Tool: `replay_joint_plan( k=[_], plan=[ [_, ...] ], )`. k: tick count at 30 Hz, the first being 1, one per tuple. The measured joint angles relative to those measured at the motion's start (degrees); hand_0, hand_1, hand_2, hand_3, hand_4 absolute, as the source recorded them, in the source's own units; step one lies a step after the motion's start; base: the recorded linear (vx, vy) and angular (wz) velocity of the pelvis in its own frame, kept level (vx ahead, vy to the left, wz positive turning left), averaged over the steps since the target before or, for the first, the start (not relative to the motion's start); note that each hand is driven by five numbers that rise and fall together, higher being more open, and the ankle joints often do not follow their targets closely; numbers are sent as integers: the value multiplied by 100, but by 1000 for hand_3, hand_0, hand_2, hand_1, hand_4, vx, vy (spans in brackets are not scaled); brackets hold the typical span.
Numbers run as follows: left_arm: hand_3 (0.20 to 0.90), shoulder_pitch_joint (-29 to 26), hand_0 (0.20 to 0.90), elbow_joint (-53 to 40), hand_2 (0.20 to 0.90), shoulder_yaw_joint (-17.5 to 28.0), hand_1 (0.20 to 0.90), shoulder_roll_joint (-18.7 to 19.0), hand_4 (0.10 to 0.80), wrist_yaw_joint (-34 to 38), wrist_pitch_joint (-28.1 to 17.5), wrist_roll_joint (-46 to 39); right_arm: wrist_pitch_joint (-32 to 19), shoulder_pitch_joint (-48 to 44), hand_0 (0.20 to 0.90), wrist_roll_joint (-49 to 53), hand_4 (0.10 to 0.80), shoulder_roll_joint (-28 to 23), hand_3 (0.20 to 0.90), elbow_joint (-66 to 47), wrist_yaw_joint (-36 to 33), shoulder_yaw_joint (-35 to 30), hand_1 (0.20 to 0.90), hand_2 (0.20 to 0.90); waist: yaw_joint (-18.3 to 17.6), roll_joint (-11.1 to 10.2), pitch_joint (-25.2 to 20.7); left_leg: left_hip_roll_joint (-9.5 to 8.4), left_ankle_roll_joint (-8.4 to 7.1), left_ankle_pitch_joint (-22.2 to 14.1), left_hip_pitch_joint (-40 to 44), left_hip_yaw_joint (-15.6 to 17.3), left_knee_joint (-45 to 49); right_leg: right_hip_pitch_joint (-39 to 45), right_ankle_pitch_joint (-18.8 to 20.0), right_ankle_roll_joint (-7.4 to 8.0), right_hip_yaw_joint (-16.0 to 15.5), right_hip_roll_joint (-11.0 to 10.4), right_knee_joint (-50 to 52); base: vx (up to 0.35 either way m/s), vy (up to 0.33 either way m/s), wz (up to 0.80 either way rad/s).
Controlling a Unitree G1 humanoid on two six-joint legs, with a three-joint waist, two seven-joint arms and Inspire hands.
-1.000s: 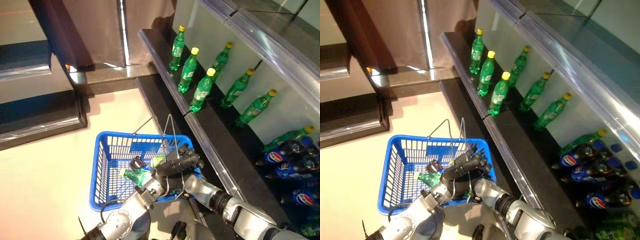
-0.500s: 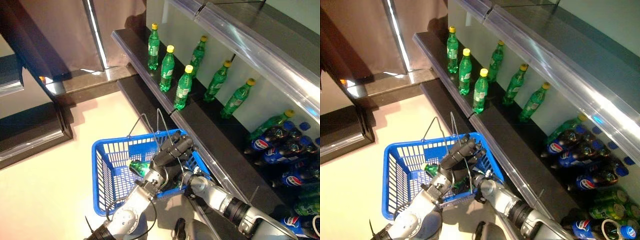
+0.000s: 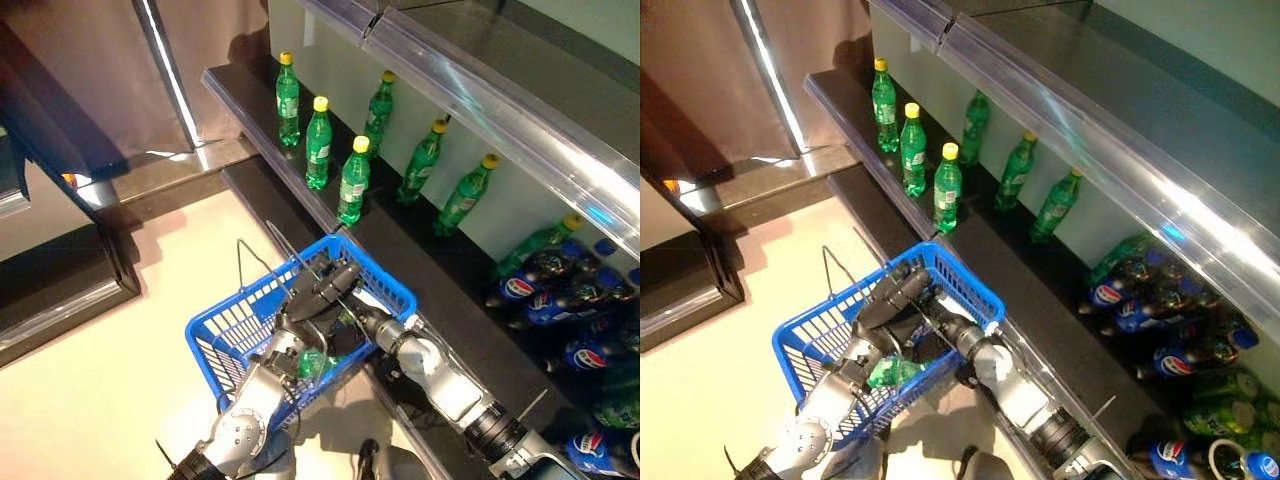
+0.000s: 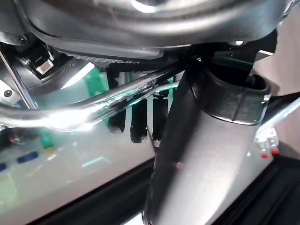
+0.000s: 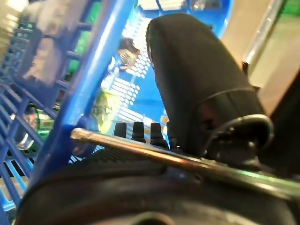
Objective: Pick up the drink and place into the basket.
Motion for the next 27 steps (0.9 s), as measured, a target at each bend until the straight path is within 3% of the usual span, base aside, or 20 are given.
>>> replay_joint_plan(
  k=[6, 11, 16, 27],
  plan=[
    [200, 43, 300, -7, 300, 56, 300, -68, 100, -15, 18, 4, -176, 234, 900, 141, 800, 185, 900, -40, -166, -159, 900, 900, -10, 22, -6, -35, 24, 16, 174, 3, -178, 176, 50, 40, 3, -6, -197, -40, 37, -1],
    [200, 603, 300, -61, 300, 393, 300, -139, 100, -891, 562, -17, -487, 788, 900, -44, 800, 194, 900, -326, -247, -368, 900, 900, 2, 170, -83, -77, 59, 41, 154, -5, -286, 194, 101, 71, -10, -16, -344, -43, 49, 2],
    [200, 830, 300, -67, 300, 612, 300, -121, 100, -1098, 950, -42, -609, 889, 900, 15, 800, 194, 900, -349, -414, -495, 900, 900, 16, 244, -113, -81, 60, 41, 156, -29, -305, 222, 103, 76, -37, -13, -391, -7, 26, 2],
    [200, 987, 300, -65, 300, 857, 300, 111, 100, -1386, 1198, -423, -666, 945, 900, 143, 800, 57, 900, -409, -1230, -884, 900, 900, -4, 263, -113, -93, 60, 42, 142, -106, -321, 285, 104, 78, -141, -21, -464, -5, 32, 4]
  ],
)
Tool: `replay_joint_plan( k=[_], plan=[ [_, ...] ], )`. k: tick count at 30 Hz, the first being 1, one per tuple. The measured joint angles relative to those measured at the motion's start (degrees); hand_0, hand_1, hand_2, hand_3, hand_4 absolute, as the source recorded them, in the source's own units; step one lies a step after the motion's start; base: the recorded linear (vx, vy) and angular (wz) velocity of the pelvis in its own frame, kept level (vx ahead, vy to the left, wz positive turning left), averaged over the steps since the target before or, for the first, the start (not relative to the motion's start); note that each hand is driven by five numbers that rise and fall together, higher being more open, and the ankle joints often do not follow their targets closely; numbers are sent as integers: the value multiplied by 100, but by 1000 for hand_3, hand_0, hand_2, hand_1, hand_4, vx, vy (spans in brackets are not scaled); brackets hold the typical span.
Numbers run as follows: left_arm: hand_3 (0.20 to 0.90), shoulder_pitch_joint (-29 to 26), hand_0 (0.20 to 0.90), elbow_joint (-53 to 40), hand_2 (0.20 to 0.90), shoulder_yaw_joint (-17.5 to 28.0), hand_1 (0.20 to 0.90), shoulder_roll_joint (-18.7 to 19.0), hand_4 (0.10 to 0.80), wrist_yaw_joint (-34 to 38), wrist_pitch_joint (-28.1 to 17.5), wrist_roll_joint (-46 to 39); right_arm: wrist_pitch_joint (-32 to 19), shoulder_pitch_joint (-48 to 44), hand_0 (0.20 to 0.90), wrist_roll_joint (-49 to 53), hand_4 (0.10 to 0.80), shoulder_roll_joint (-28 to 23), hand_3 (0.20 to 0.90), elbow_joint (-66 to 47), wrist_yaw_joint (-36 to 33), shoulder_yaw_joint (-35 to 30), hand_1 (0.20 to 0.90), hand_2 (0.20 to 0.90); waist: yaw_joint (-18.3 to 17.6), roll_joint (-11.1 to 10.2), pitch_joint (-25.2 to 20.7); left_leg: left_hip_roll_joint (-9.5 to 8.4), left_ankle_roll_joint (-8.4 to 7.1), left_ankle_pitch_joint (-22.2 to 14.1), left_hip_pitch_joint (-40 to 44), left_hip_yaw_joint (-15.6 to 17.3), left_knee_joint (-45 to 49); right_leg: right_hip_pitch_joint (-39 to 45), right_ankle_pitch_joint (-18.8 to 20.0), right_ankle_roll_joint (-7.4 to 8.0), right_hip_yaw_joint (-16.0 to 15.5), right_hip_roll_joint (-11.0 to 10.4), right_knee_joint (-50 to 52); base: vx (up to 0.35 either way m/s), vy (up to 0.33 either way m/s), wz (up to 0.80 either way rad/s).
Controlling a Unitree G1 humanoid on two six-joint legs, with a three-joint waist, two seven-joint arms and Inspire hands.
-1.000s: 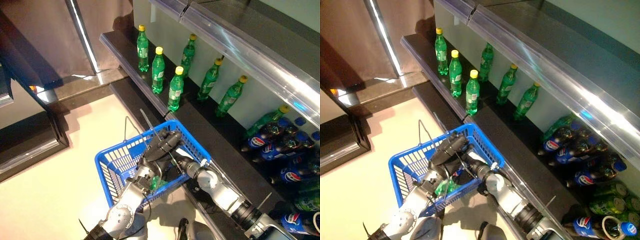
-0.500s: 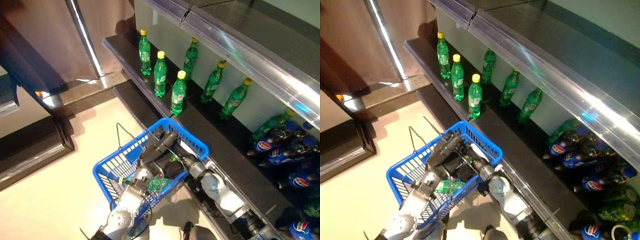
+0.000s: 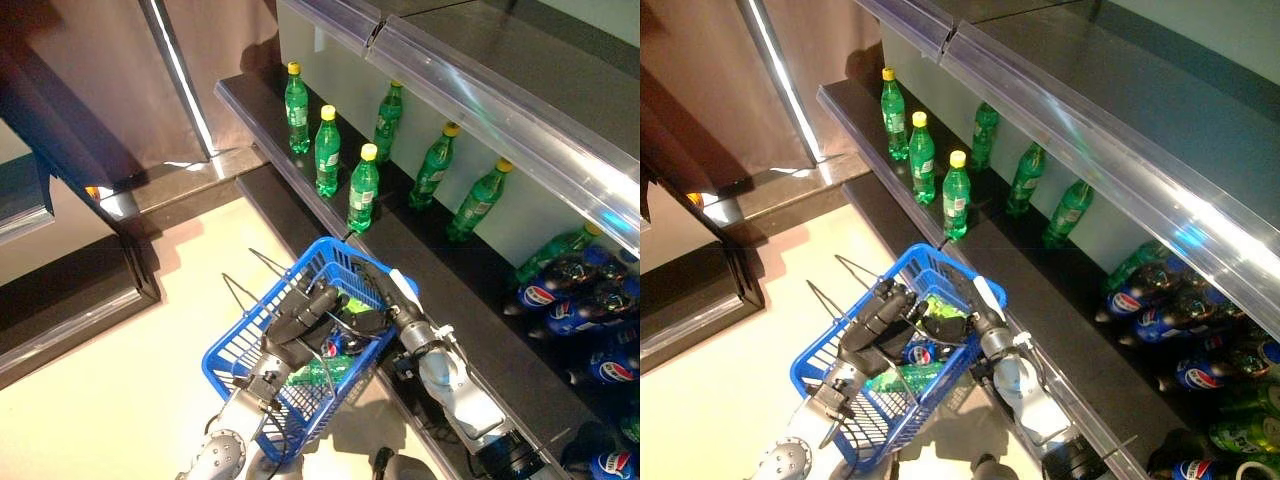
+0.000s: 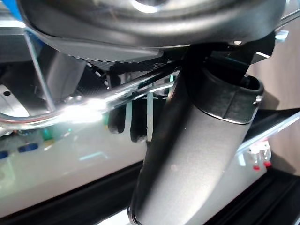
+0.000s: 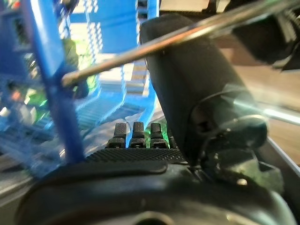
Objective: Pick up the drink and place into the basket.
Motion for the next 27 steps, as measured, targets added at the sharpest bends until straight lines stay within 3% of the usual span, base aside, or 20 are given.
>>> replay_joint_plan(
  k=[10, 16, 21, 27],
  plan=[
    [200, -27, 300, -7, 300, 18, 300, 194, 100, -208, -149, -8, -269, -9, 900, 467, 800, -96, 900, 1, -447, 13, 900, 900, 21, 20, -8, -33, 6, 5, 3, -57, -33, 29, -2, 5, -20, -6, -16, 8, 16, 2],
    [200, 21, 300, -7, 300, 236, 300, 189, 100, -200, -179, -156, -928, 165, 900, 1290, 800, -85, 900, -211, -470, -20, 900, 900, 32, 22, -6, -35, 6, 5, 2, -68, -44, 37, -3, 8, -20, -6, -38, 0, 0, 0],
    [200, 32, 300, -6, 300, 301, 300, 147, 100, 65, -238, -35, -1520, 241, 900, 1341, 800, -36, 900, -675, -655, -93, 900, 900, 21, 23, -7, -35, 7, 5, -4, -66, -58, 43, 0, 12, -15, -11, -85, 0, 0, 0],
    [200, 266, 300, 18, 300, 507, 300, 141, 100, 448, -239, 293, -1821, 245, 900, 1320, 800, -19, 900, -998, -938, -588, 900, 900, 3, 25, -8, -31, 7, 5, -4, -42, -88, 22, 0, 12, 4, -31, -106, -36, 1, -2]
  ],
)
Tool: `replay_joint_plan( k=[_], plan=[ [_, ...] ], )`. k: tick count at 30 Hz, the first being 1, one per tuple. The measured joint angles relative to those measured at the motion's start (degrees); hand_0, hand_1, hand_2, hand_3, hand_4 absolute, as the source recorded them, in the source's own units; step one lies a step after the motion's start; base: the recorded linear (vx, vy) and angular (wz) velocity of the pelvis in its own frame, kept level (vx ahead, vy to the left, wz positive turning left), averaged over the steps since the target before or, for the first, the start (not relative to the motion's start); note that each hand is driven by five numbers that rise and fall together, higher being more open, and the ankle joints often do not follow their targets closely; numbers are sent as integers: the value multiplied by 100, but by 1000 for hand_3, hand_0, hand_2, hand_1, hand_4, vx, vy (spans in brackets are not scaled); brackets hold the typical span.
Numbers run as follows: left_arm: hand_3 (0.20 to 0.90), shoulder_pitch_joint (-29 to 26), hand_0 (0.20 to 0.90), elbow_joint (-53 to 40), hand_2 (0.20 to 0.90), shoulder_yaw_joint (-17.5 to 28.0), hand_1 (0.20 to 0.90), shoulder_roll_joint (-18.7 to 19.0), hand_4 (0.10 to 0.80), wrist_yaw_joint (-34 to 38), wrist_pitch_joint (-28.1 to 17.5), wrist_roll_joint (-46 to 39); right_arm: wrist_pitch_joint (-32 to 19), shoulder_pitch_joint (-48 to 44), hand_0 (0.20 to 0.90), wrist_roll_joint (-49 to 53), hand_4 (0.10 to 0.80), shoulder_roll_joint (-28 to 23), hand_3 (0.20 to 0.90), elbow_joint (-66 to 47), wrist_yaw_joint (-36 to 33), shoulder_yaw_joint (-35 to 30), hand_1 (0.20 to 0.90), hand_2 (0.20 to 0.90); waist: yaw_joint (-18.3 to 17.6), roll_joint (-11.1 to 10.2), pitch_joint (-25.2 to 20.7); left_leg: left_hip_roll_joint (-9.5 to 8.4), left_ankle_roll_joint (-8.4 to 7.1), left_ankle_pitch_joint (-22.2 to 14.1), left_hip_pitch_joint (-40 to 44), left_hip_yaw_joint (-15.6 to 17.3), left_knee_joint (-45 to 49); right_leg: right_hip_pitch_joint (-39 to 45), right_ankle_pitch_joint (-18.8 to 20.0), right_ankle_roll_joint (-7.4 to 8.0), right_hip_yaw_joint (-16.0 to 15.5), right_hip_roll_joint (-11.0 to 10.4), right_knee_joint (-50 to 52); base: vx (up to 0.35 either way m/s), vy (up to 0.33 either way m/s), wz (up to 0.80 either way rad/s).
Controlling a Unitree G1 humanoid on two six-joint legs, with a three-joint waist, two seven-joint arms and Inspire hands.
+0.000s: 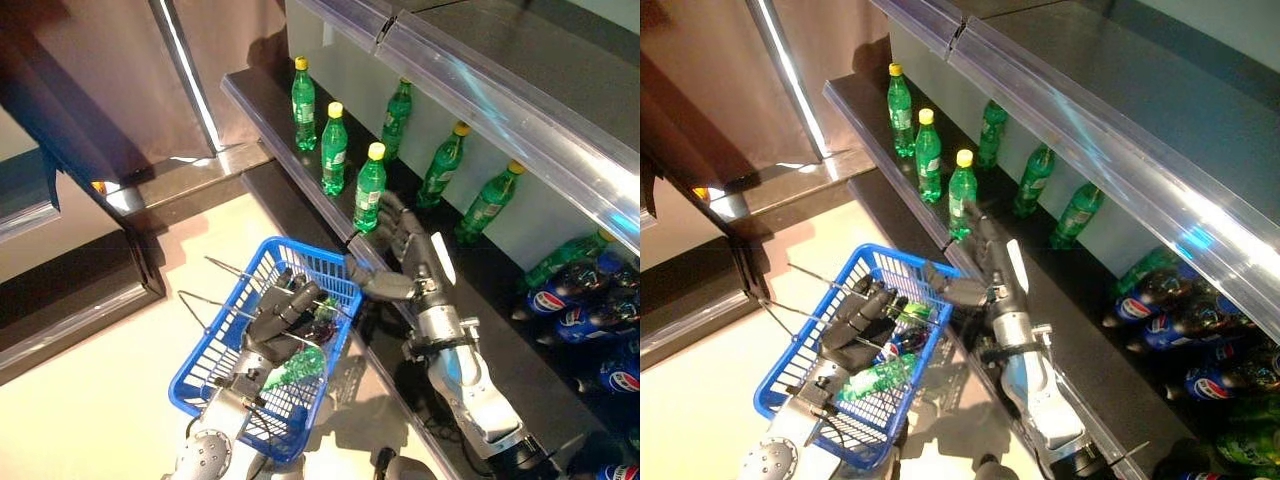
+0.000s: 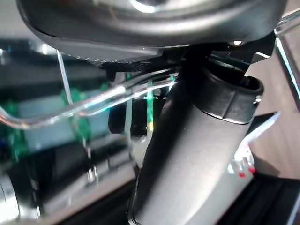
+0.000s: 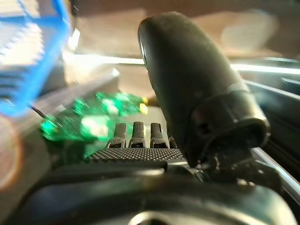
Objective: Pick up the drink and place into the basket.
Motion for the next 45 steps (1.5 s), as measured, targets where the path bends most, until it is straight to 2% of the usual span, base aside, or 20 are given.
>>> replay_joint_plan(
  k=[3, 10, 17, 24, 28, 38, 45],
  plan=[
    [200, 93, 300, 77, 300, 104, 300, -23, 100, 76, 0, 162, -38, 9, 900, -47, 800, -4, 900, -28, -124, -179, 900, 900, -4, 2, -1, 12, 0, 0, 0, 34, -23, -30, 0, 0, 26, 3, -2, -72, -9, -6],
    [200, 121, 300, 578, 300, 323, 300, -373, 100, 319, -291, 297, -171, 249, 900, -165, 800, 1, 900, -27, -162, -338, 900, 900, -135, 20, -50, 48, 1, 1, 0, 161, -86, -125, 11, -5, 168, 29, -13, -108, -17, -9],
    [200, 204, 300, 1448, 300, 812, 300, -797, 100, 332, -658, 312, -220, 913, 900, -168, 800, 50, 900, 279, 324, -680, 900, 900, -391, -71, -348, 97, -7, 6, -21, 295, -221, -195, 74, -15, 270, 76, -197, -94, -33, -9],
    [200, 207, 300, 2083, 300, 1027, 300, -926, 100, 332, -901, 493, -218, 1226, 900, 34, 800, 81, 900, 941, 748, -691, 900, 900, -520, -146, -617, 120, -7, 6, -2, 401, -311, -206, 136, -14, 332, 96, -340, -51, -22, -8],
    [200, 199, 300, 2645, 300, 1176, 300, -1124, 100, 331, -1021, 732, -221, 1401, 900, 321, 800, 230, 900, 1436, 1033, -722, 900, 900, -608, -148, -752, 122, -7, 6, 1, 437, -329, -187, 173, -9, 341, 100, -420, -35, -7, -3],
    [200, 86, 300, 3552, 300, 1247, 300, -1327, 100, 307, -1253, 1121, -374, 1750, 900, 861, 800, 408, 900, 2479, 1349, -488, 900, 900, -628, -98, -1081, 141, -8, 5, -82, 445, -333, -219, 249, -16, 338, 123, -556, -4, 0, -1],
    [200, 15, 300, 3662, 300, 1235, 300, -1337, 100, 301, -1350, 1122, -389, 1794, 900, 966, 800, 429, 900, 2849, 1353, -367, 900, 900, -631, -71, -1180, 143, -8, 5, -93, 441, -333, -210, 266, -16, 320, 129, -594, 0, 0, 0]
  ],
)
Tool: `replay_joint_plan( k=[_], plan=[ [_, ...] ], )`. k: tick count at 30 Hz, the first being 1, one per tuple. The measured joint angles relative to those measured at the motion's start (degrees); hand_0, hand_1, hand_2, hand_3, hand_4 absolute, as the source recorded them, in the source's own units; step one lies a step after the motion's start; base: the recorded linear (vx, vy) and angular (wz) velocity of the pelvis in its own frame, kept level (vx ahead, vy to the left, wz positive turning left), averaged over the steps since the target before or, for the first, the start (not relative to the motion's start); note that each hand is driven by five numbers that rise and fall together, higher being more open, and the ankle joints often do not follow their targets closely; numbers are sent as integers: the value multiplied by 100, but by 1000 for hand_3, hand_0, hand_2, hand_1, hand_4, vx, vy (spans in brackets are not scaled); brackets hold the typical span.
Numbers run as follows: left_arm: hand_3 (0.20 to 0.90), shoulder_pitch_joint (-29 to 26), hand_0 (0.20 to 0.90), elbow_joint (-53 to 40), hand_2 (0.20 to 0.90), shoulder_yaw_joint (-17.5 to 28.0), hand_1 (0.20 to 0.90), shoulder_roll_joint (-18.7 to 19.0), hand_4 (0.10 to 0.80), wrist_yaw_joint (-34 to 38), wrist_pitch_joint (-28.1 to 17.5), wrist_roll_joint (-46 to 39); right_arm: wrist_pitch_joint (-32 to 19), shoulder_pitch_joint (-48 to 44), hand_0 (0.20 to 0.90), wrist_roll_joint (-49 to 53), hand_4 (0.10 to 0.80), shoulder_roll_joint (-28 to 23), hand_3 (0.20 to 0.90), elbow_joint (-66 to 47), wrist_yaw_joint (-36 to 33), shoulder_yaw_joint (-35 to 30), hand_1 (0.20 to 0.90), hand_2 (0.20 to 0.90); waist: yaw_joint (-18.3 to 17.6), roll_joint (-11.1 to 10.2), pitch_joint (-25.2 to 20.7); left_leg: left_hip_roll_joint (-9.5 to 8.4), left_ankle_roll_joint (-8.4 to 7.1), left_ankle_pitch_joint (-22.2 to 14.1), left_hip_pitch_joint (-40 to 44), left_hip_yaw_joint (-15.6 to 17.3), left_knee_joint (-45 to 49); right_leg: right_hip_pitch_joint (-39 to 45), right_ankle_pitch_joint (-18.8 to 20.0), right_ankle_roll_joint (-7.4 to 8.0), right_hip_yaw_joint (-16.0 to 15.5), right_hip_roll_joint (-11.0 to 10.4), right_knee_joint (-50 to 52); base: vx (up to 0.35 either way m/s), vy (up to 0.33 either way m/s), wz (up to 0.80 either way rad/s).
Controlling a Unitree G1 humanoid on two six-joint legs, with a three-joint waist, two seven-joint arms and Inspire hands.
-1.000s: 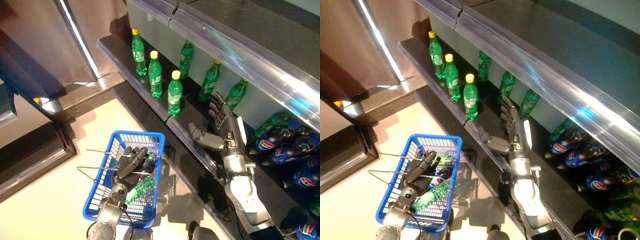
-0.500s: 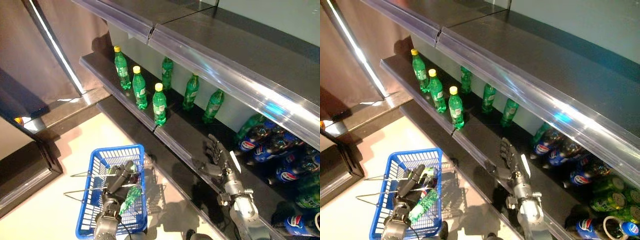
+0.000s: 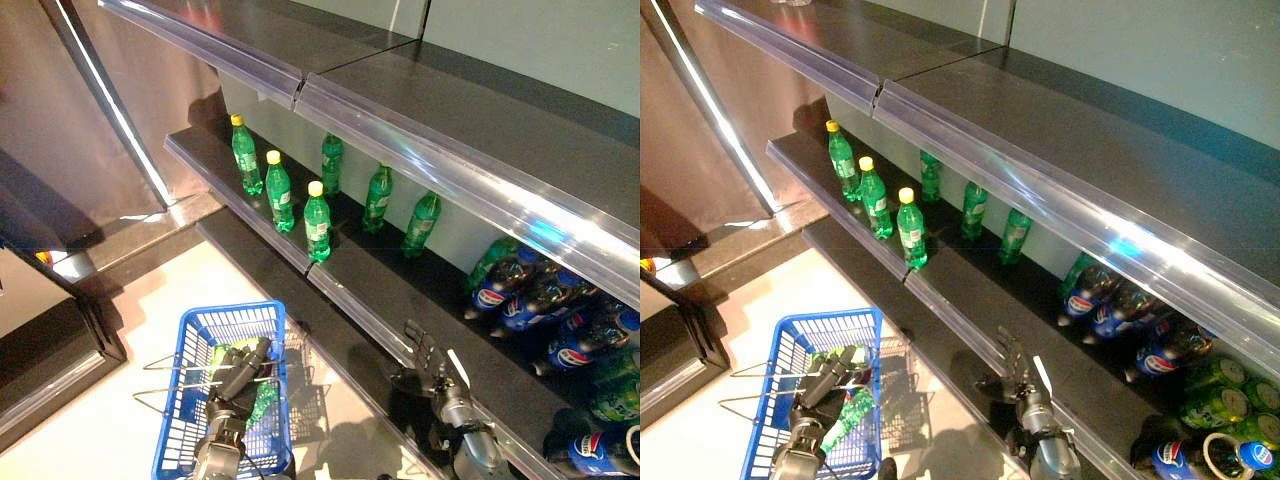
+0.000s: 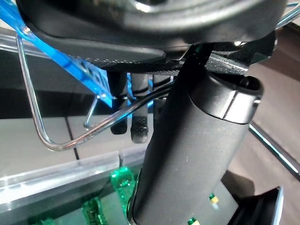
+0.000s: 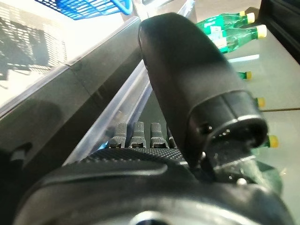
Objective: Pick up the drink and place into the basket.
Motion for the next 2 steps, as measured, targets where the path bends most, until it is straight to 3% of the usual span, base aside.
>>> replay_joint_plan(
  k=[2],
  plan=[
    [200, 0, 300, 32, 300, -3, 300, -1, 100, -13, -6, 0, 0, 12, 900, 66, 800, 9, 900, 54, -3, 4, 900, 900, 1, 10, -8, 1, 0, 0, -1, -1, 0, 0, 0, 0, -1, 1, -3, 0, 0, 0]
  ],
)
